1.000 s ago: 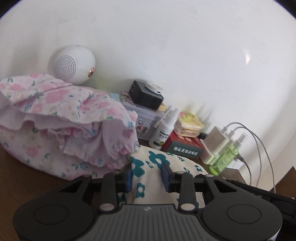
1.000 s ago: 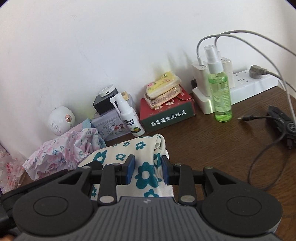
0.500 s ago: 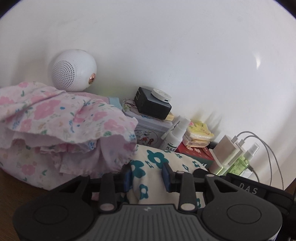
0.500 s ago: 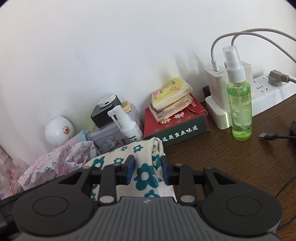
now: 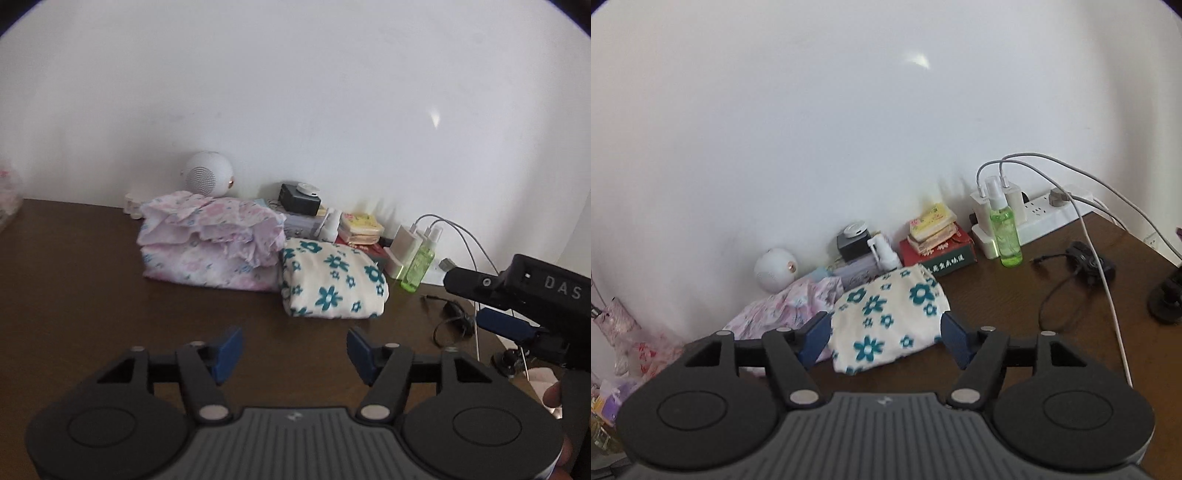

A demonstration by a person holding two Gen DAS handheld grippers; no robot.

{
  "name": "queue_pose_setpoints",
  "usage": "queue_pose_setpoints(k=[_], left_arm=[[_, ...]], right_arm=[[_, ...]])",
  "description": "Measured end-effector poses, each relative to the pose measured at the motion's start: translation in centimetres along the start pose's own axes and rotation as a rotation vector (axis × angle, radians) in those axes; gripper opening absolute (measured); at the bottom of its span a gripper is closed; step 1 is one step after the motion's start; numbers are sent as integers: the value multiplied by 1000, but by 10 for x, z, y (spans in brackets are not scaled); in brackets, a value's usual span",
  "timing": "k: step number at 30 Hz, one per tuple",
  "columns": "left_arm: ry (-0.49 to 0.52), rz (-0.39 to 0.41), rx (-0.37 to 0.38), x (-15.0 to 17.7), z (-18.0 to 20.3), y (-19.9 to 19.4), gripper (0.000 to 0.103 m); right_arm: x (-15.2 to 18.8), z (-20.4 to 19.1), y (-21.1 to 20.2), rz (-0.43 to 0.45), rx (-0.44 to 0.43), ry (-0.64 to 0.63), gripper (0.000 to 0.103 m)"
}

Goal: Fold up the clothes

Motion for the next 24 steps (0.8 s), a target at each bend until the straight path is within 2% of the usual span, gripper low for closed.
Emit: queue_pose_setpoints(k=[3,6,11,15,17,18,20,22,24], left_arm=[[-3,5,-44,38,-14,-48,73],[1,-15,-94,82,-26,-82,77],[34,-76,-153,141,-38,-105,77],[24,-66,-173,157,-39,-112,77],[69,-61,-168,161,-31,-113,77],[96,-59,-180,164,-27,-113,77],[147,-55,-205,169,-19,-113,78],[159,-56,-232,175,-20,-118,83],[124,-51,-226,178,-26,-124,87]], right_arm=[[35,-11,-44,-17,-12,-20,78],[74,-18,-76,-73,-5,-64,79],[145,-26,-107,-162,-7,-226,86],[189,-19,-119,-224,10,-257,86],[204,-21,-127,-224,10,-297,92],[208,-23,-131,-226,5,-309,97],[216,-27,-138,-219,-1,-326,100],[219,-30,-143,-220,0,-340,102],[221,-30,-144,-235,19,-364,102]])
Point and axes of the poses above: each gripper's, at about its wrist camera, not at the fingertips, and y roughly the way its jaws point, z to its right, x to its underside, the point moved 5 cm from there along y, roughly the way its jaws point, and after that the axes turned 3 degrees about -x, right-handed, at the moved point
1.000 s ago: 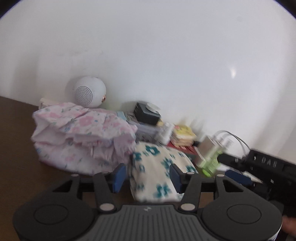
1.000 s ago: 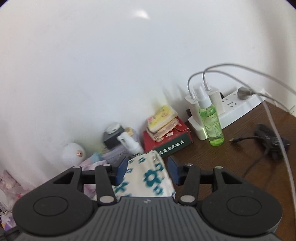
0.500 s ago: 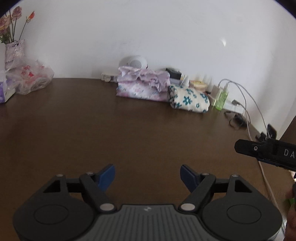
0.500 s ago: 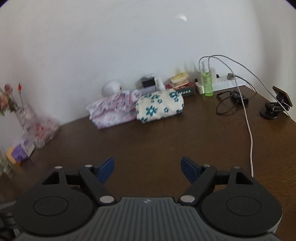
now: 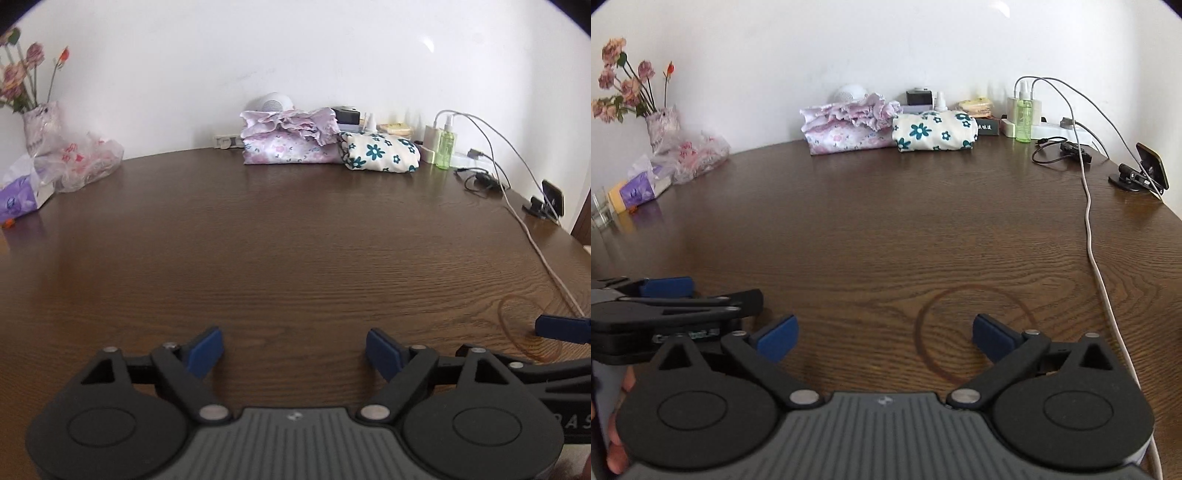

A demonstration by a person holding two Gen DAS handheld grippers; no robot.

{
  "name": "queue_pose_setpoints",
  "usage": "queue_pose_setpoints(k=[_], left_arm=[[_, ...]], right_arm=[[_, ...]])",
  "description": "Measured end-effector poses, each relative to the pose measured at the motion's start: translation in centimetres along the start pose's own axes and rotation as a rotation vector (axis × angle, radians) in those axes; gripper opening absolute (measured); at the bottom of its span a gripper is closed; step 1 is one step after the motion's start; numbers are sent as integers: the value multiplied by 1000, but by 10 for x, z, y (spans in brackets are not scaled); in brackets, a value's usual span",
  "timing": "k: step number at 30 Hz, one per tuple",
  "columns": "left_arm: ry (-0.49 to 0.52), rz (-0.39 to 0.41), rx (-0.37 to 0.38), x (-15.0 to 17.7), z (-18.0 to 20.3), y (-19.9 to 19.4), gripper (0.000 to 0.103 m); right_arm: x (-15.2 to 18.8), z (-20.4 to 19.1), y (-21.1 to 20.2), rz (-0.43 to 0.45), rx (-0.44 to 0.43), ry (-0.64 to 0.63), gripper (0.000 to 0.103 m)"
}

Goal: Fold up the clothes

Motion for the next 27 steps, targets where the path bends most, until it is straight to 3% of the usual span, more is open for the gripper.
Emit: queue_pose_setpoints(k=[2,5,8,27], left_arm=[[-31,0,-6,4,-7,-5,91],[-37,-20,-72,9,-14,-8,101],[-47,-34,-121,10,-17,-7,103],[-42,-36,-106,10,-19,-6,103]], right_arm=[[2,-3,0,-14,17,-26,102],[5,-11,1,-33,47,-75,103],[6,-14,1,-38,42,-92,102],[0,-7,10,-34,83,-54,102]])
Point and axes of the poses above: each gripper's, at about its wrist camera, not at the fingertips, and y roughly the way its jaws point, z to its right, x to its underside, the point moved 5 cm from there along y, roughly the way its jaws point, and after that the axes turned 3 degrees about -x, right-handed, at the moved point
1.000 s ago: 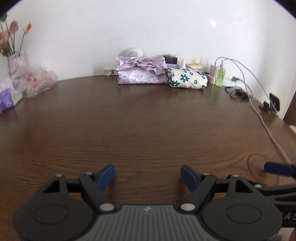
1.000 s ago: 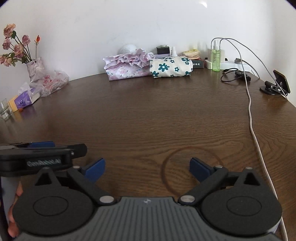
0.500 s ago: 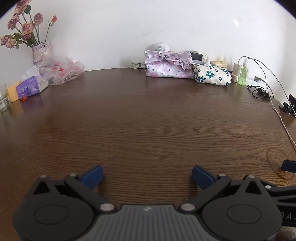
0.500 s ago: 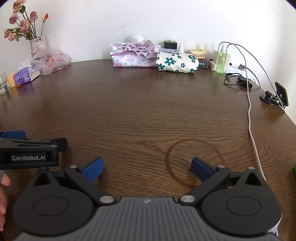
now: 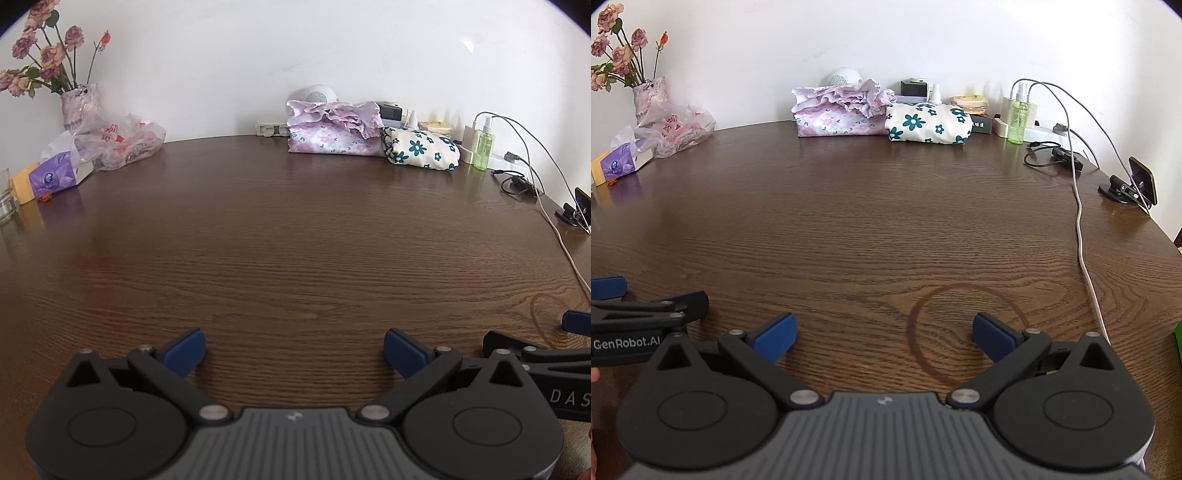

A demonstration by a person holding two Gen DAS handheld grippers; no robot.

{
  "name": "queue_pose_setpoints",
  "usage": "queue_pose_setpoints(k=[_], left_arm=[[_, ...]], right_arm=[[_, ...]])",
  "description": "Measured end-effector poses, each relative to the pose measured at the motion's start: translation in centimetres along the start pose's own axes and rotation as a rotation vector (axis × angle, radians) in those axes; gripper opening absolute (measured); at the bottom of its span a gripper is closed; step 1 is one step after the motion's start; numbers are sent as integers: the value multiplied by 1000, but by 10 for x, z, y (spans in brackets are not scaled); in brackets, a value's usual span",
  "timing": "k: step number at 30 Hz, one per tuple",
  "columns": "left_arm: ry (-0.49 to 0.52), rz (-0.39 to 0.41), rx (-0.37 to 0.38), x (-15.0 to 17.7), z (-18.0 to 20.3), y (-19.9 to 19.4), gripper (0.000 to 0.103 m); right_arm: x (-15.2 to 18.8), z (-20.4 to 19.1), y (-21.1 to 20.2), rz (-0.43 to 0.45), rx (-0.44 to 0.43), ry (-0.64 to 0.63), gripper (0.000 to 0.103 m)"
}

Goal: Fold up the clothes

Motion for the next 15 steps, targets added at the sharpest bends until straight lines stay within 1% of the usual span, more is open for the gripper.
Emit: queue_pose_setpoints(k=[15], left_arm=[[18,0,22,-2,4,2,103]], right_arm=[[1,4,0,3,24,19,102]])
Point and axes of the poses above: each gripper's, at about its wrist camera, not at the fingertips, and y roughly the way its jaws point, z to its right, x to its underside, the point moved 5 cm from there along y, roughly the way its jaws point, and after that the axes turned 3 degrees about -x, right-handed, at the moved point
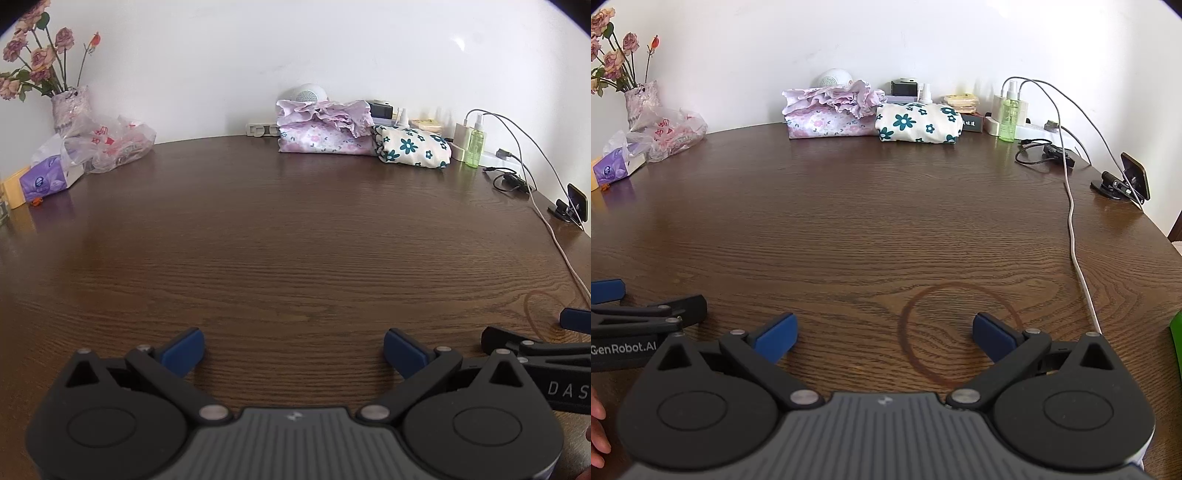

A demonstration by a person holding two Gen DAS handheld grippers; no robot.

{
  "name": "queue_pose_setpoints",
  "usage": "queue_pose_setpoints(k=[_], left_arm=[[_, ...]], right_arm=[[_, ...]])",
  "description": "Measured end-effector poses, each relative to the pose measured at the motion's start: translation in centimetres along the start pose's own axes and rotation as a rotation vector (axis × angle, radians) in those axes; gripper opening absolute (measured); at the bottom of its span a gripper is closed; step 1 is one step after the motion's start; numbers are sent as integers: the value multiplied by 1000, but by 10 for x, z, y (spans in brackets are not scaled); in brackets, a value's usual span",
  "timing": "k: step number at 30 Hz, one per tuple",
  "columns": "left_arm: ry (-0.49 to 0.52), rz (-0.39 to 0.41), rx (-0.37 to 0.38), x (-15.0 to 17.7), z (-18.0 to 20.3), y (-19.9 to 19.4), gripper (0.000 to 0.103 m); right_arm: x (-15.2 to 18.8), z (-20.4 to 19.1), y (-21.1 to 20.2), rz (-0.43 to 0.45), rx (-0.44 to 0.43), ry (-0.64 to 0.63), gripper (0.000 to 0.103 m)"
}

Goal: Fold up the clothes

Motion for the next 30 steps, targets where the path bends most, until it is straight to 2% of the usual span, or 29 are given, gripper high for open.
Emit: queue_pose_setpoints(k=[30], left_arm=[[-11,0,-10,0,0,-1,103]], right_arm=[[0,1,0,1,5,1,102]])
Point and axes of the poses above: each gripper's, at about its wrist camera, not at the fingertips, and y roughly the way its jaws point, z to its right, x to its underside, the point moved 5 cm from there along y, roughly the way its jaws point, and after that the axes turned 3 degrees about -x, right-handed, at the moved point
